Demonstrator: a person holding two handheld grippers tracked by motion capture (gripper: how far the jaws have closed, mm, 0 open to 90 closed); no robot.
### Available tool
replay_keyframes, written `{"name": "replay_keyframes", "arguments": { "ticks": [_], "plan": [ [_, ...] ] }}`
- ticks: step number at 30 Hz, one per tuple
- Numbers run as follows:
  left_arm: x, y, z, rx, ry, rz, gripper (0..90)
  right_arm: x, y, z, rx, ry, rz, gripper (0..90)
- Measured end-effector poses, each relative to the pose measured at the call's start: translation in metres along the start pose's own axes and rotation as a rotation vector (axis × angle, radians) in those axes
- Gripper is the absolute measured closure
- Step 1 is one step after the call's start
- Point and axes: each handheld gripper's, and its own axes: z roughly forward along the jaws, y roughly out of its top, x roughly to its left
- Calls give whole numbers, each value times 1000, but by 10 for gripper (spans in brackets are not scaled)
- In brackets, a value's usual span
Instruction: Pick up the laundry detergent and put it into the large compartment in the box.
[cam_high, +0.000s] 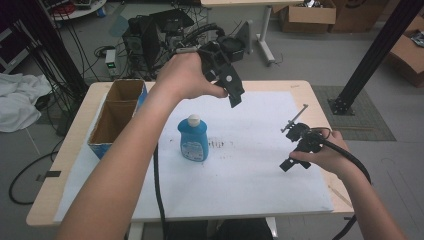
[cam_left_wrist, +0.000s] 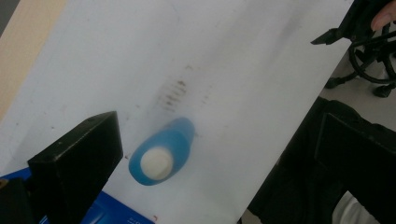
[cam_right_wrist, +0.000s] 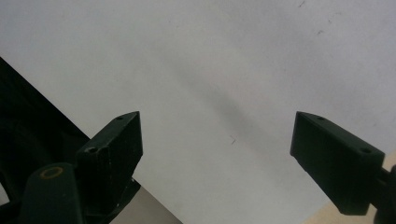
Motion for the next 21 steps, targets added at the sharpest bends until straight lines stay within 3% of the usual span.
{"name": "replay_keyframes", "arguments": {
  "ticks": [9,21],
  "plan": [
    [13,-18,-3,-12,3,26,20,-2,-1,1,-2,4,8,173],
    [23,-37,11,5,24,128,34,-2,1,6,10,10,0,173]
  ]
}}
